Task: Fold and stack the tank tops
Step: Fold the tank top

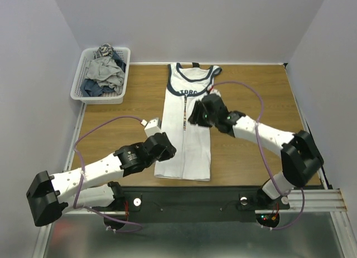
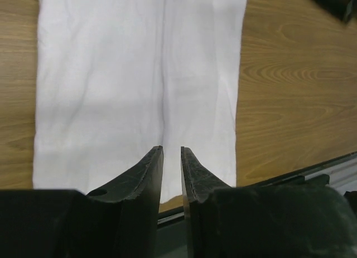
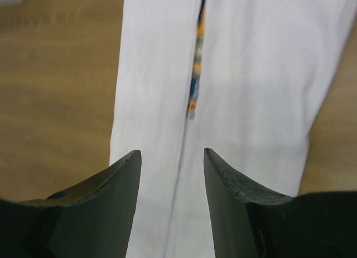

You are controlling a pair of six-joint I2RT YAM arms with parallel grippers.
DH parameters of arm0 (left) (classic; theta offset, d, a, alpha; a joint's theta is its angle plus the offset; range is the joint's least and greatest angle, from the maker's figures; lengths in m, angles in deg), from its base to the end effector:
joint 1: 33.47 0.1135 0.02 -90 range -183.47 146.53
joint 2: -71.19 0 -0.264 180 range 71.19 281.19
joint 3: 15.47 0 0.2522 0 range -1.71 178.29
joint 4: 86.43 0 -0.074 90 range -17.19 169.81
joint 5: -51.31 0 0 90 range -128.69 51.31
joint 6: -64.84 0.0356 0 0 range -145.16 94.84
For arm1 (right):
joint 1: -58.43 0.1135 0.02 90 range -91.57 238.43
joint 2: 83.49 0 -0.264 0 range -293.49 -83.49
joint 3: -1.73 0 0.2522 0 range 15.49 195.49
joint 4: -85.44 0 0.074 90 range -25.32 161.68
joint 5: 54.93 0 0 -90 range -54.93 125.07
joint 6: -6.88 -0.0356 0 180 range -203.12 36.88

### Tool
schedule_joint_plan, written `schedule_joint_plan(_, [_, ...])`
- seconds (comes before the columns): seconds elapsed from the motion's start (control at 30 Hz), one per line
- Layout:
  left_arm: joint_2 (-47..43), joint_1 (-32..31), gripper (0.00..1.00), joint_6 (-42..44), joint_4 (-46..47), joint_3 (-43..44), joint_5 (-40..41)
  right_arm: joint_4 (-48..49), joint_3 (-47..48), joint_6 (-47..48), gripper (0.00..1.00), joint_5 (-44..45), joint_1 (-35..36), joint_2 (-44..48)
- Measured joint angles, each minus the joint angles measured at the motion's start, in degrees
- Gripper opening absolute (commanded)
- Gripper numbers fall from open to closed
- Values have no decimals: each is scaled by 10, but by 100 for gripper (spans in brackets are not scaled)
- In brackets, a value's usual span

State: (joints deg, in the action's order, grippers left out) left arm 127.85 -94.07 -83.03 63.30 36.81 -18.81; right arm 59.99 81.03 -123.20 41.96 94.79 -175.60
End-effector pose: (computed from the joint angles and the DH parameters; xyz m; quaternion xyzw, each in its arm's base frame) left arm 0.1160 -0.1812 0.2537 -0.0594 0.8740 -0.3149 0.3654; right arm 0.2937 0.2109 0.2537 0.0554 0.8968 0.2270 0.3756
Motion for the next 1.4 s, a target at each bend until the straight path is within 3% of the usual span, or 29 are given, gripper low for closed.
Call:
schedule_joint_plan(0.17, [-23,71,24,19,23,-59,-62,2,-162,-28,43,-5,111,96])
schedule_joint_plan(0.33, [-29,120,25,13,23,-105,-96,-16,-273,-72,40,-2,120,168])
schedule_joint_plan(0.5, [-43,133,27,2,21,-130,-107,-5,-324,-108,39,-5,134,203])
schedule_joint_plan(0.83, [19,135,28,-15,67,-174,-112,68,-348,-154,42,-13,143,154])
schedule_joint_plan(0.93, [46,134,28,-16,110,-174,-123,80,-362,-161,42,-11,132,166])
schedule_joint_plan(1.17, [99,104,27,-18,169,-158,-133,63,-382,-120,42,-23,-11,205])
schedule_joint_plan(1.27, [109,88,28,-24,176,-154,-134,47,-376,-101,43,-24,-25,206])
schedule_joint_plan(1.4, [94,82,41,-34,158,-154,-136,26,-374,-80,50,-43,-26,215])
